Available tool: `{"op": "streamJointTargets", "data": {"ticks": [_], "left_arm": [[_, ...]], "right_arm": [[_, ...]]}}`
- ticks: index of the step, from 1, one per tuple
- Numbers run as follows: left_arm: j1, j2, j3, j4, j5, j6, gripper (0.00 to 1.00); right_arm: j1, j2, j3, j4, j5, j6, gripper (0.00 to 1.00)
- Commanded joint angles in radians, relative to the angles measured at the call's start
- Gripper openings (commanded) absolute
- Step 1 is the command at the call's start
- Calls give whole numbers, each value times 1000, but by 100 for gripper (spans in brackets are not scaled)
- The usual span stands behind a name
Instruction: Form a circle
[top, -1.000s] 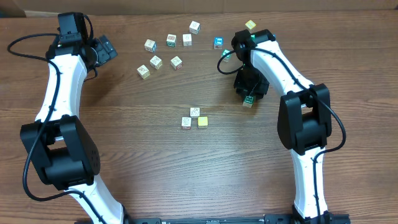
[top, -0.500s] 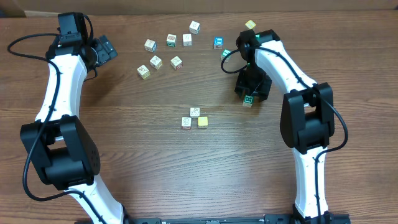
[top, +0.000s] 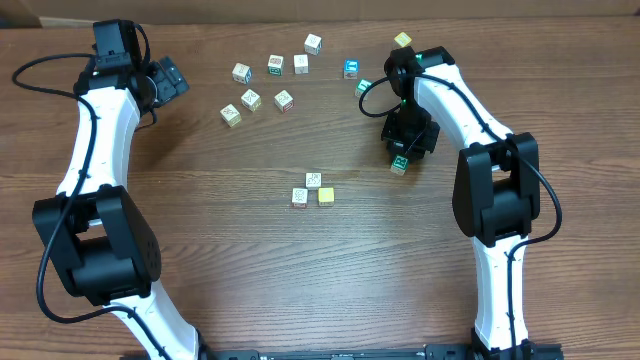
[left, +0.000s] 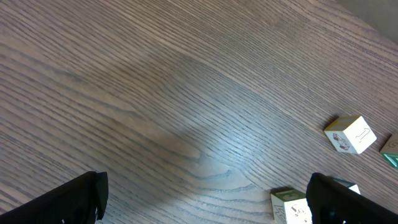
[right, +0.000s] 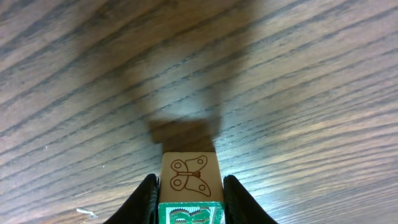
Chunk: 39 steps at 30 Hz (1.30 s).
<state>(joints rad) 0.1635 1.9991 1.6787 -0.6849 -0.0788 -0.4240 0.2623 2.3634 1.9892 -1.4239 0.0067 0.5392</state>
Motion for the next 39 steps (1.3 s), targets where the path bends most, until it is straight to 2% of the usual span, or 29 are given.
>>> {"op": "streamJointTargets", "data": {"ticks": [1,5,8,14,19,30,39], "left_arm": [[-7,-11,11,2,1,-3,100],[-7,-11,11,2,1,-3,99],[-7,-11,11,2,1,-3,100],[-7,-11,11,2,1,-3,99],[-7,-11,11,2,1,-3,99],[-7,-11,11,2,1,-3,100],[-7,-11,11,2,1,-3,99]], "right_arm": [[2,-22,-4,3,-3,0,25],[2,-22,-5,-23,-12,-1,41],[4,-22,-5,-42,-12,0,42],[12,-22,-7,-41,-12,14,41],[11,-22,-7,-41,-12,14,25],[10,-40,28,-79,-13,-6,22],[26,-270,49,-155,-13,-16,23]]}}
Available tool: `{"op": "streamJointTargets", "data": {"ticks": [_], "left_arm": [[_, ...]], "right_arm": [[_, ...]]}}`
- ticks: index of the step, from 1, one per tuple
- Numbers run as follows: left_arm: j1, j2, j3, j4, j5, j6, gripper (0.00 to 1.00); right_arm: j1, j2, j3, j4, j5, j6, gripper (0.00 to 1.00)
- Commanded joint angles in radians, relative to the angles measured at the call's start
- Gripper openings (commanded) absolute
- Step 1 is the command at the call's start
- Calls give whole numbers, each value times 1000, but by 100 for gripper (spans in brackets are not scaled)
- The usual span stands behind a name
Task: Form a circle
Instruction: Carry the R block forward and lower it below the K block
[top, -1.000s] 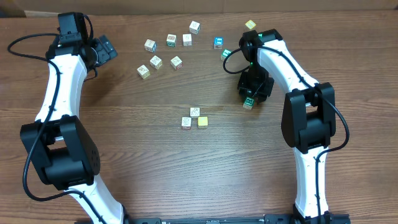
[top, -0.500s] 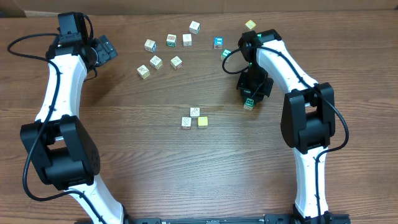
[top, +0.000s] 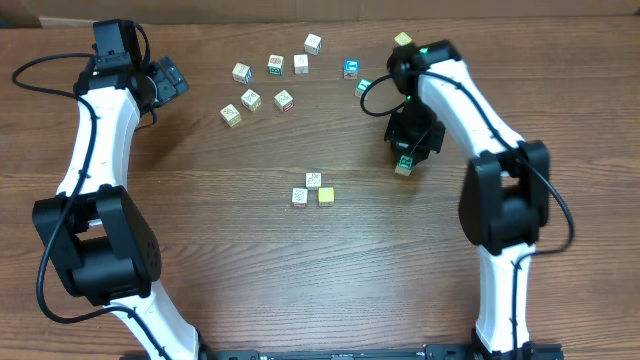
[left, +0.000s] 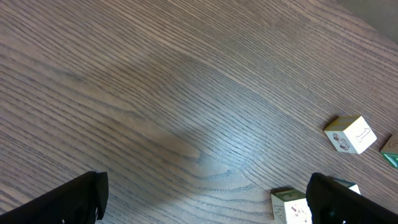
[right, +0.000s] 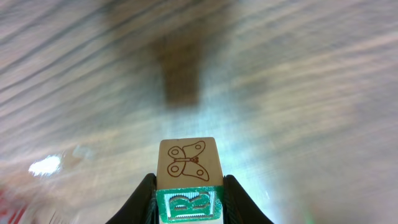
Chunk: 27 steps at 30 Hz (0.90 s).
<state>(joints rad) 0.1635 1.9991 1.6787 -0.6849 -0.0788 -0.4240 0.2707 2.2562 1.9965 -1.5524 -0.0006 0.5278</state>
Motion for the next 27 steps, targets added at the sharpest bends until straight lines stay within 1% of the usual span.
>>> {"op": "streamJointTargets", "data": {"ticks": [1,3,6,11,15,20,27], "left_arm": [[-7,-11,11,2,1,-3,100],[-7,-11,11,2,1,-3,100],[-7,-11,11,2,1,-3,99],[-7,-11,11,2,1,-3,100],[-7,-11,11,2,1,-3,99],[-7,-11,11,2,1,-3,99],[-7,-11,11,2,1,-3,99]], "right_arm": [[24,-183,41,-39,-6,-5,23],[47,-218,41,-63,-18,-5,22],[124,-244,41,-110,-40,9,22],[245,-244,10,-110,-39,100,23],[356,-244,-21,-60,-39,167,22],[479,-244,-101,42,-39,245,20],[578,-244,-268,194,-44,328,19]]}}
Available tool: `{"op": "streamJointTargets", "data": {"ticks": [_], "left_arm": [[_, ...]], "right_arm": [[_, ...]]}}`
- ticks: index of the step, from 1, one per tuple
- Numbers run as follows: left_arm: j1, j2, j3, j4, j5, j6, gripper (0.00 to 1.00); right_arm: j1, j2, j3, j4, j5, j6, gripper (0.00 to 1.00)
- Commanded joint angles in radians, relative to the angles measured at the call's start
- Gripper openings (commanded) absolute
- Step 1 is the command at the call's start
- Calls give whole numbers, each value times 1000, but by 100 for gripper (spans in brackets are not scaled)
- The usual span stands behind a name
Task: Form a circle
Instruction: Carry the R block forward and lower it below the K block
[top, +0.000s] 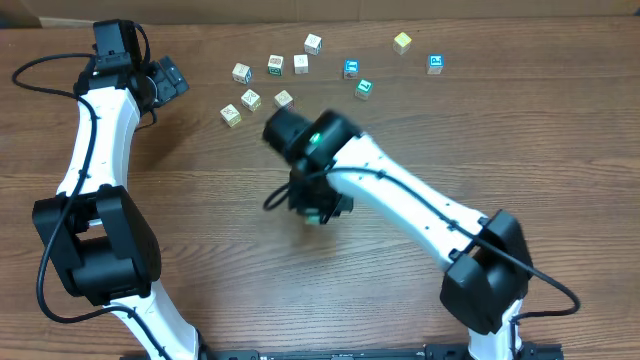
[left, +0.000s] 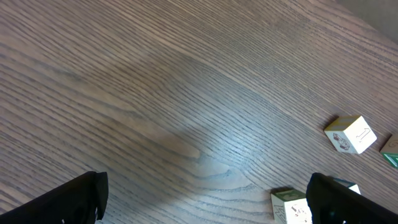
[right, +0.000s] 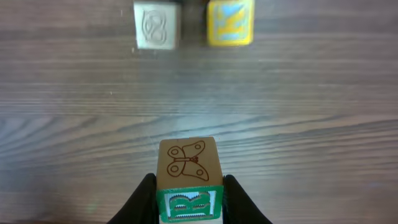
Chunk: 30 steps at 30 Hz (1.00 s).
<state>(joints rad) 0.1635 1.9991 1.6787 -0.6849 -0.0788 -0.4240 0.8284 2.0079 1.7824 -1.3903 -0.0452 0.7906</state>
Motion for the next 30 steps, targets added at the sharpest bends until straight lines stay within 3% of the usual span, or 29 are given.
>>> {"op": "streamJointTargets", "data": {"ticks": [1,7,23,30], "left_arm": [[-7,-11,11,2,1,-3,100],[-7,-11,11,2,1,-3,100],[-7,-11,11,2,1,-3,99],[-7,-11,11,2,1,-3,100]], "right_arm": [[27,5,-78,55,-2,75,19],[32,11,-171,141,-2,82,18],[27,109,-187,222,-1,65,18],[19,109,-187,238,2,50,25]]}}
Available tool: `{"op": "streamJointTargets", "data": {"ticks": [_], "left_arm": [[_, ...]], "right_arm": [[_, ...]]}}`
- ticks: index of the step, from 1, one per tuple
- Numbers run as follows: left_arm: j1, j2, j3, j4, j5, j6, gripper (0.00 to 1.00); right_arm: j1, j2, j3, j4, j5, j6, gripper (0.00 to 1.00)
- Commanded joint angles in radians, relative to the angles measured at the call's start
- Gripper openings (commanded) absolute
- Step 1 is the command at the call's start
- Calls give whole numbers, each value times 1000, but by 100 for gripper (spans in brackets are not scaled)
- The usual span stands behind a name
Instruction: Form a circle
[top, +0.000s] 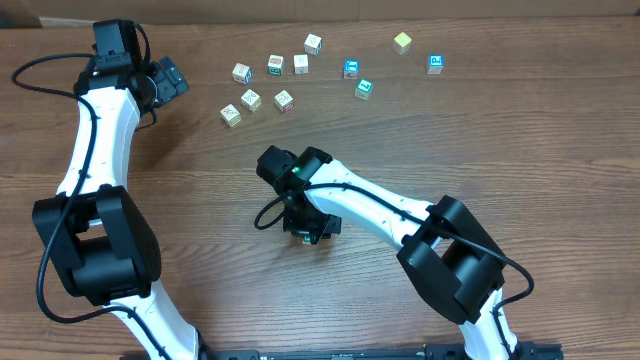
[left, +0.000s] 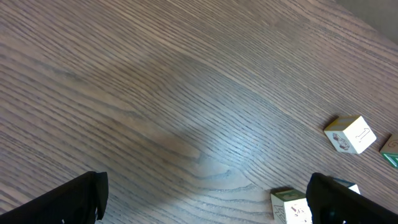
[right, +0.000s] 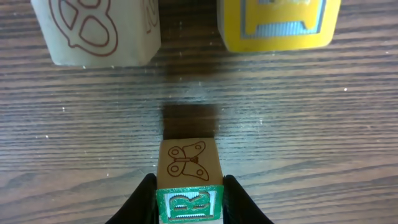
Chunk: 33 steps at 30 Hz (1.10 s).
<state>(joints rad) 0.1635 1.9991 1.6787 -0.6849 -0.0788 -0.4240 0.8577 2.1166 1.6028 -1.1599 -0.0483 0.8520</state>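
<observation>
In the right wrist view my right gripper is shut on a wooden block with a butterfly on top and a green B on its front. The block is low over the table, its shadow right against it. Just beyond it stand a white block and a yellow block, side by side with a gap between them. Overhead, the right gripper is at mid-table and its arm hides those blocks. My left gripper is open at the far left, holding nothing.
Several loose blocks lie scattered along the back: a white cluster, a blue one, a green one, a yellow one, another blue. Two white blocks show in the left wrist view.
My right gripper, still shut on the butterfly block, has come down and closer to the white and yellow blocks, which now fill the top of its view. The left arm has not moved.
My right gripper held the butterfly block low at the table's right side, then a little higher there. Then it was over mid-table with the white and yellow blocks ahead. Now it holds the block low just in front of them. The left gripper stayed open and still.
</observation>
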Motion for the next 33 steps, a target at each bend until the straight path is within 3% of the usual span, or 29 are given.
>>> {"op": "streamJointTargets", "data": {"ticks": [1,6,8,22,33], "left_arm": [[-7,-11,11,2,1,-3,100],[-7,-11,11,2,1,-3,100],[-7,-11,11,2,1,-3,100],[-7,-11,11,2,1,-3,100],[-7,-11,11,2,1,-3,100]], "right_arm": [[-13,1,-7,7,5,-11,28],[-18,1,-7,6,3,-11,48],[-18,1,-7,6,2,-11,51],[-46,-27,74,-75,9,-42,54],[-26,-320,126,-144,213,47,64]]}}
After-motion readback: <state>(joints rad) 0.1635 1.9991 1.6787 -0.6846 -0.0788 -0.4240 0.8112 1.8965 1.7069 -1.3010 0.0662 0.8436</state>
